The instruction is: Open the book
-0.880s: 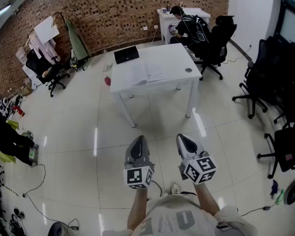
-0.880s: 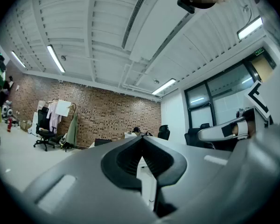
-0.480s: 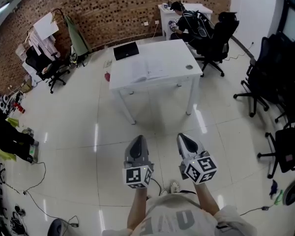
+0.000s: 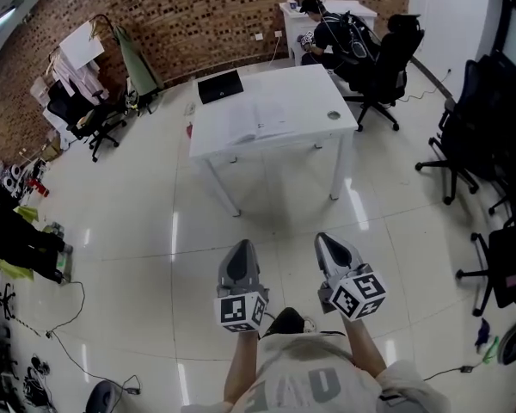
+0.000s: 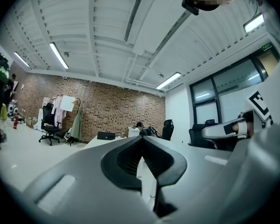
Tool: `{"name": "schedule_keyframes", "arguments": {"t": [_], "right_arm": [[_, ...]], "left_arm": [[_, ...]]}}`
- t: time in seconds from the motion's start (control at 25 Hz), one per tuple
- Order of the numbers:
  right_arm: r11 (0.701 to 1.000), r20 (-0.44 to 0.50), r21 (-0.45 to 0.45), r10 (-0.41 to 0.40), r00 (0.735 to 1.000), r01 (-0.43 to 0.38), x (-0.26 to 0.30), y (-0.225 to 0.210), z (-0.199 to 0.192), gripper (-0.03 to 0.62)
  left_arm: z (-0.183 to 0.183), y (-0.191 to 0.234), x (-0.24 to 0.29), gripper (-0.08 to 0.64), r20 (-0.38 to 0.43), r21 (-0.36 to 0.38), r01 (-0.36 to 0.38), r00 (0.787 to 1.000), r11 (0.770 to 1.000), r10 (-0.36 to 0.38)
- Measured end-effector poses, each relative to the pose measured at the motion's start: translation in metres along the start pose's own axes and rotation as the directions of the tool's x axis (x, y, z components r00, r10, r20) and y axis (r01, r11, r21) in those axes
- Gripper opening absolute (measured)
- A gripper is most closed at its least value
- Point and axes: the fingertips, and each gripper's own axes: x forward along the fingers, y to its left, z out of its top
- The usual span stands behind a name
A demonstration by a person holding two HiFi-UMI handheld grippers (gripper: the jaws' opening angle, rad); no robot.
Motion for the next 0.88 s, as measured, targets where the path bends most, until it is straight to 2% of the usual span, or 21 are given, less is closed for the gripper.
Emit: {"name": "schedule_keyframes", "arguments": {"t": [0.12,0.24,0.44,0.6,0.88], "right_arm": [[1.000,-0.007,0.008,0.013,1.000,-0.013,0.013,-0.006,-0.001,0.005],[0.999,-0.033,-0.027,0.027,0.999,-0.028,0.038,-0.010,-0.006,0.008],[0.999,-0.119,-0.027,0.040,0.992,-0.043,0.100,-0.043,-0.021,0.052],[0.999,-0.140,-0.021,0.021,0.990,-0.024,0.176,-0.076,-0.014,0.058],[0.999,-0.127,-0.054,-0.001,0.992,-0.006,0.338,-0.110,0.022,0.066]], "left_arm": [[-0.005,0.008,0.011,0.017,-0.014,-0.002,-0.018,1.000,1.000,0.018],[-0.010,0.023,0.033,0.017,-0.013,-0.011,-0.022,1.000,1.000,0.022],[-0.034,0.047,0.109,0.017,-0.023,-0.052,0.003,1.000,0.999,-0.004],[-0.040,0.075,0.192,0.017,-0.034,-0.058,0.045,0.998,0.997,-0.047],[-0.022,0.150,0.332,0.017,-0.024,-0.046,0.123,0.992,0.991,-0.124]]}}
